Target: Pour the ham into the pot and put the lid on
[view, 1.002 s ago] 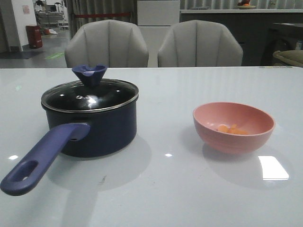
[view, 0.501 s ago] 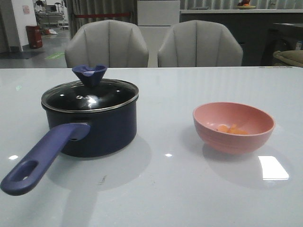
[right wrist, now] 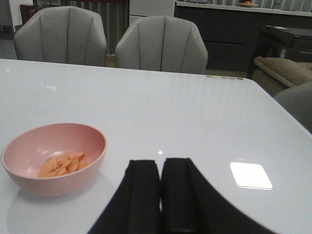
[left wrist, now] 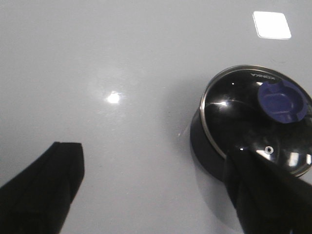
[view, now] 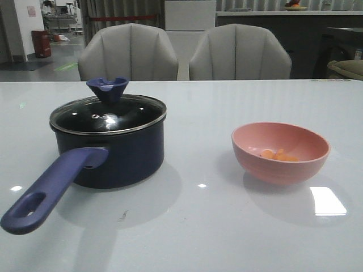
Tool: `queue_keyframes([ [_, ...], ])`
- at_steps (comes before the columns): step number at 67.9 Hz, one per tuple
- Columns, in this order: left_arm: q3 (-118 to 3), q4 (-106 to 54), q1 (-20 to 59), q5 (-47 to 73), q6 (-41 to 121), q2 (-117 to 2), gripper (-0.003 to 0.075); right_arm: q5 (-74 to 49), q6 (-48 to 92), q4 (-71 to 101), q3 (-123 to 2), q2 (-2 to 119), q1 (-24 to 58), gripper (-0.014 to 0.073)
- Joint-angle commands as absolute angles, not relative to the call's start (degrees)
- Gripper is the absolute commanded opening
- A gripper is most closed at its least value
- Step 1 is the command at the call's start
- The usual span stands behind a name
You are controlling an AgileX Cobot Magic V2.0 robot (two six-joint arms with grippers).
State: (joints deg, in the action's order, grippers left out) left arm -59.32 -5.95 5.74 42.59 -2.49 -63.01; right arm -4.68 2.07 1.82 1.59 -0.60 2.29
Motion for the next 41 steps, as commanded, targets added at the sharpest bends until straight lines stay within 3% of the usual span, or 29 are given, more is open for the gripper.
queue_keyframes([
  [1, -65.34, -7.25, 9.84, 40.92, -2.79, -68.17, 0.0638, 0.00, 2.05, 1.22, 1.25, -1.77, 1.92, 0.0163],
  [25, -84.38, 4.28, 24.28, 50.42, -12.34, -90.68, 0.0638, 0.00, 2.05, 1.22, 1.25, -1.77, 1.92, 0.0163],
  [41, -94.88, 5.29, 26.72, 56.24, -17.94, -99.35, 0.0638, 0.00, 2.05, 1.22, 1.25, -1.77, 1.92, 0.0163],
])
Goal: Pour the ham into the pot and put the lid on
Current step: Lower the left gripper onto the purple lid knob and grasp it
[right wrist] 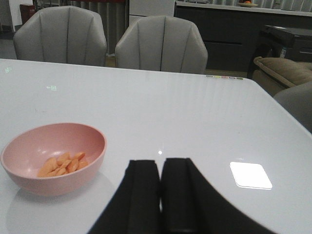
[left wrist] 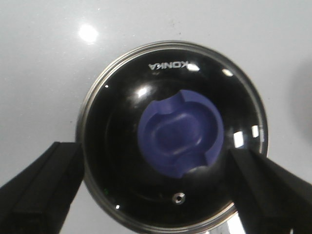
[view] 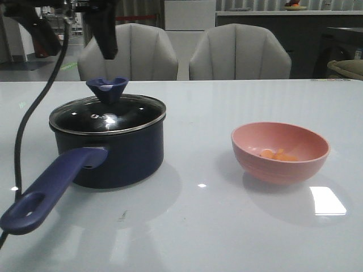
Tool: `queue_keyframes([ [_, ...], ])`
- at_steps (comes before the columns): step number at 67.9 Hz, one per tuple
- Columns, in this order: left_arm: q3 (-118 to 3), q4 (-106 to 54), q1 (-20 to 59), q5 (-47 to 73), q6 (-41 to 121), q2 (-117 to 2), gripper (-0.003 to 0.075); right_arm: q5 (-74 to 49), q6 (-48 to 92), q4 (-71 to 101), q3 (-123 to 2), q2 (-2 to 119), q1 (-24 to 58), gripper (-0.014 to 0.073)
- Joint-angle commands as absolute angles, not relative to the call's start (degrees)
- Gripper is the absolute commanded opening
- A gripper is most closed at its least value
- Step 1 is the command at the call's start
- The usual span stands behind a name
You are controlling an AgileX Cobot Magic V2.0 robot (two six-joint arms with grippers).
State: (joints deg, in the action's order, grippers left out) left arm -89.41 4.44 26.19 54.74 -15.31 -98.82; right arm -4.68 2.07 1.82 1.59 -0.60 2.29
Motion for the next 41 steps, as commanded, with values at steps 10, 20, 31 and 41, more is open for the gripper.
queue_keyframes([
  [10, -99.94, 4.37, 26.72, 60.29, -19.22, -103.58, 0.0638, 0.00, 2.05, 1.22, 1.25, -1.77, 1.92, 0.0163],
  [20, -103.02, 4.26, 26.72, 62.59, -21.37, -106.43, 0.0638, 0.00, 2.05, 1.22, 1.25, -1.77, 1.92, 0.0163],
  [31, -104.19, 3.00, 26.72, 63.20, -21.80, -108.32, 0.0638, 0.00, 2.05, 1.22, 1.25, -1.77, 1.92, 0.0163],
  [41, -104.19, 2.84, 26.72, 63.44, -21.80, -109.39, 0.0638, 0.00, 2.05, 1.22, 1.25, -1.77, 1.92, 0.0163],
])
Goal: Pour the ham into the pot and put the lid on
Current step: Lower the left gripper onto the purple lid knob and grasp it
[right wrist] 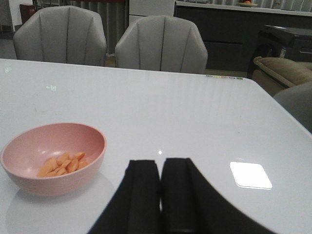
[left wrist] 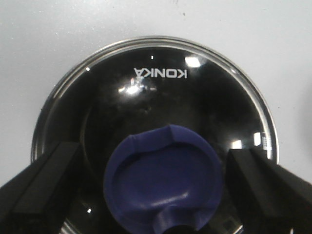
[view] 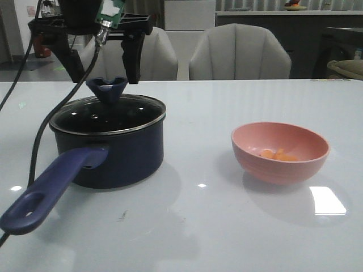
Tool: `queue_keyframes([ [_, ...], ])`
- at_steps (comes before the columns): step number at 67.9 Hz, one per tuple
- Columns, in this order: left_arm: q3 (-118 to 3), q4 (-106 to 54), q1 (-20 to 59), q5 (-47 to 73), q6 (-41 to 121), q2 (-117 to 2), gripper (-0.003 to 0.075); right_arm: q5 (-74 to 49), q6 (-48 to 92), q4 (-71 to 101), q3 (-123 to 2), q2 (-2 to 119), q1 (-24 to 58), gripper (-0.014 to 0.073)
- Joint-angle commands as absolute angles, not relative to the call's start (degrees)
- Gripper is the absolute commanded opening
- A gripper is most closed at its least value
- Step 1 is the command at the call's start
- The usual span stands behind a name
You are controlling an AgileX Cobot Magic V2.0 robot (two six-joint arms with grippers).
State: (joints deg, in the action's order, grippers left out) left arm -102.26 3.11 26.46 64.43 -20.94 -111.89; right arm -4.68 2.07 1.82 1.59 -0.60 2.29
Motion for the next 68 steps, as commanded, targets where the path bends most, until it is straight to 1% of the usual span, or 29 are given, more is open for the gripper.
queue_keyframes([
  [1, -104.19, 2.84, 26.72, 63.44, -21.80, -109.52, 0.0638, 0.00, 2.05, 1.22, 1.25, -1.77, 1.92, 0.0163],
  [24, -104.19, 1.96, 26.72, 64.86, -21.80, -111.68, 0.0635, 0.00, 2.05, 1.22, 1.25, -1.77, 1.92, 0.0163],
  [29, -104.19, 1.54, 26.72, 64.86, -21.80, -112.03, 0.0598, 0.00, 2.05, 1.22, 1.25, -1.77, 1.92, 0.0163],
  [39, -104.19, 1.54, 26.72, 64.32, -21.80, -112.16, 0.0461, 0.00, 2.05, 1.22, 1.25, -1.77, 1.92, 0.0163],
  [44, -104.19, 1.54, 26.72, 64.28, -21.80, -112.16, 0.0416, 0.00, 2.05, 1.22, 1.25, -1.77, 1.92, 0.0163],
  [47, -104.19, 1.54, 26.72, 64.28, -21.80, -112.16, 0.0404, 0.00, 2.05, 1.22, 1.25, -1.77, 1.92, 0.0163],
  [68, -104.45, 1.70, 26.72, 64.40, -21.80, -111.56, 0.0405, 0.00, 2.05, 1.22, 1.25, -1.77, 1.92, 0.0163],
])
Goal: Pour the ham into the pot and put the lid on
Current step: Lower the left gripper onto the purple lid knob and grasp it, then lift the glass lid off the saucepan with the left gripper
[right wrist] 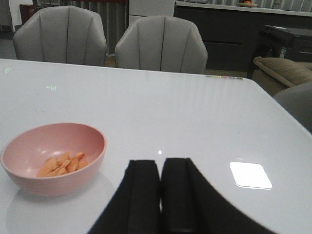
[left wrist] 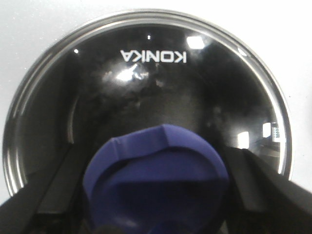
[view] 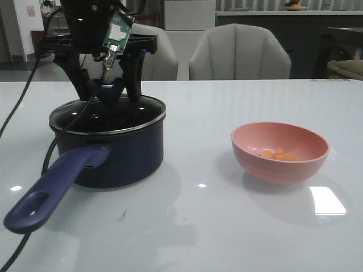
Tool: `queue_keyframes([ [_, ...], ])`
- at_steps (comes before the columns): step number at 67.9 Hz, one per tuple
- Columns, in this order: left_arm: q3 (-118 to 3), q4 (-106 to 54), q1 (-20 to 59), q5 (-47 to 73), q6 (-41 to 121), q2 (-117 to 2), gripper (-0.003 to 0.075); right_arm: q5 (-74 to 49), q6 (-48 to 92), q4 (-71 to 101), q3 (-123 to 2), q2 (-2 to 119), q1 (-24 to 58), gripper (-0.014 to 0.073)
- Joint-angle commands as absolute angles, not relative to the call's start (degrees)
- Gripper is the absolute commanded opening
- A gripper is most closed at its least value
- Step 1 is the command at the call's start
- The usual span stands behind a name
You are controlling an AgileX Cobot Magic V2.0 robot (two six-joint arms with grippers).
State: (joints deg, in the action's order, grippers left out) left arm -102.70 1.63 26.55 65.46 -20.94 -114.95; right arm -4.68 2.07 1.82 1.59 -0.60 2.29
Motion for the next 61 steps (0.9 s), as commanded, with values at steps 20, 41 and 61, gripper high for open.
queue_keyframes([
  [20, -108.79, 1.93, 26.72, 67.02, -19.97, -110.65, 0.0405, 0.00, 2.05, 1.22, 1.25, -1.77, 1.92, 0.0163],
  [41, -111.08, 4.64, 26.72, 68.75, -16.38, -108.26, 0.0405, 0.00, 2.05, 1.22, 1.25, -1.77, 1.92, 0.0163],
  [61, -111.08, 8.33, 24.25, 69.29, -12.78, -104.87, 0.0405, 0.00, 2.05, 1.22, 1.25, -1.77, 1.92, 0.0163],
])
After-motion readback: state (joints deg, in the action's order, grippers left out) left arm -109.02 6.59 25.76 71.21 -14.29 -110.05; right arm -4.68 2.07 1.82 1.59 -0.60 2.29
